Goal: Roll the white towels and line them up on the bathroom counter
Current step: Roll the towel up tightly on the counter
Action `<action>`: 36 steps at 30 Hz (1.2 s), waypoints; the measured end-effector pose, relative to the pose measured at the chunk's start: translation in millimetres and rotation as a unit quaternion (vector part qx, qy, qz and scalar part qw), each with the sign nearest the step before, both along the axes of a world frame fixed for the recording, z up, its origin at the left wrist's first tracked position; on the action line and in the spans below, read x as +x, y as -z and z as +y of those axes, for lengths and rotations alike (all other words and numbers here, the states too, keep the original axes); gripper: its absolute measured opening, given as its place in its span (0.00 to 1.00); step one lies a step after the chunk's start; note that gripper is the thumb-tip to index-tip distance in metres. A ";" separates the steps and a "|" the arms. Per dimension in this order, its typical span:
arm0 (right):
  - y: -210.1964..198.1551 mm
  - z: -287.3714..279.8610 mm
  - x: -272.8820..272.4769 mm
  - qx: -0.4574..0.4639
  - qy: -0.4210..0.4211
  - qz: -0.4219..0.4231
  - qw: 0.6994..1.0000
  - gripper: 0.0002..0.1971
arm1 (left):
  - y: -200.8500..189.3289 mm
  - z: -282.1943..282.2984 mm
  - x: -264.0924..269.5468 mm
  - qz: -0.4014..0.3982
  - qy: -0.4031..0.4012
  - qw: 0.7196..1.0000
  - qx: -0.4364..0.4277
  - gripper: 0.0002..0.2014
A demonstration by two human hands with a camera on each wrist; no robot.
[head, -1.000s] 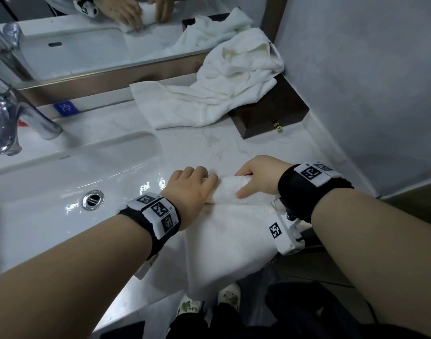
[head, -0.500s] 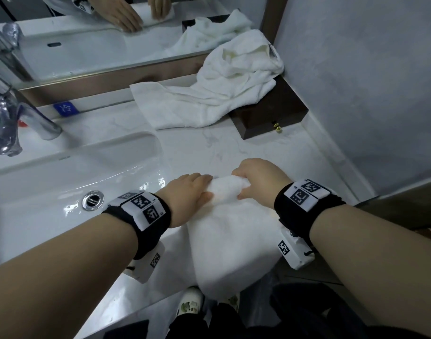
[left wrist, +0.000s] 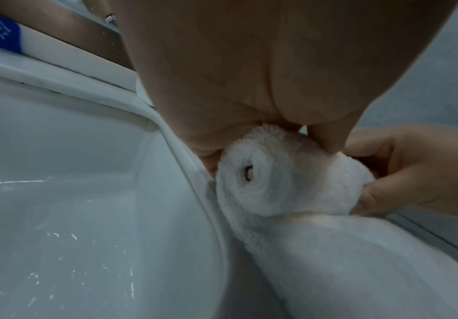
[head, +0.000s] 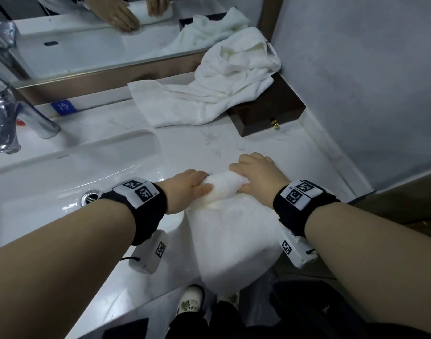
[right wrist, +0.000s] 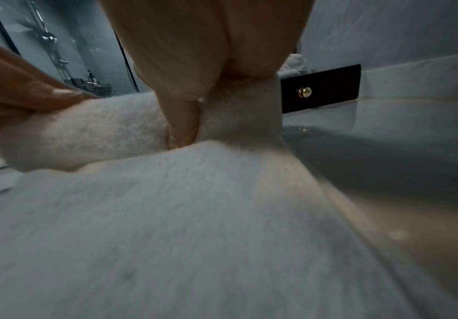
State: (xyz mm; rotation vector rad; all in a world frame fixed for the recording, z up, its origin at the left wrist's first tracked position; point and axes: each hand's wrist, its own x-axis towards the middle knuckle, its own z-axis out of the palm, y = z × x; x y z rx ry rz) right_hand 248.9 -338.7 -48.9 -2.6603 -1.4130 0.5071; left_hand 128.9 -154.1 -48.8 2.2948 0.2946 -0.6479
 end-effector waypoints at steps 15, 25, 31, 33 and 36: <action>19.8 -15.4 -16.5 0.023 0.057 -0.023 0.998 0.18 | -9.2 -22.9 -1.9 -0.015 0.049 0.993 0.104 0.25; 3.6 -43.1 -34.5 0.087 0.056 0.047 0.994 0.17 | 11.4 -29.5 -11.5 -0.130 0.120 0.947 0.267 0.27; -4.6 -36.0 -33.2 0.018 0.080 0.052 0.995 0.24 | 15.3 -33.2 -17.3 -0.159 0.147 0.920 0.326 0.29; -8.1 -32.7 -28.3 -0.028 0.079 0.062 0.995 0.28 | 15.9 -33.9 -18.9 -0.165 0.157 0.913 0.338 0.30; -12.4 -30.0 -21.6 -0.065 0.083 0.088 0.991 0.32 | 16.4 -34.3 -20.4 -0.174 0.170 0.905 0.350 0.28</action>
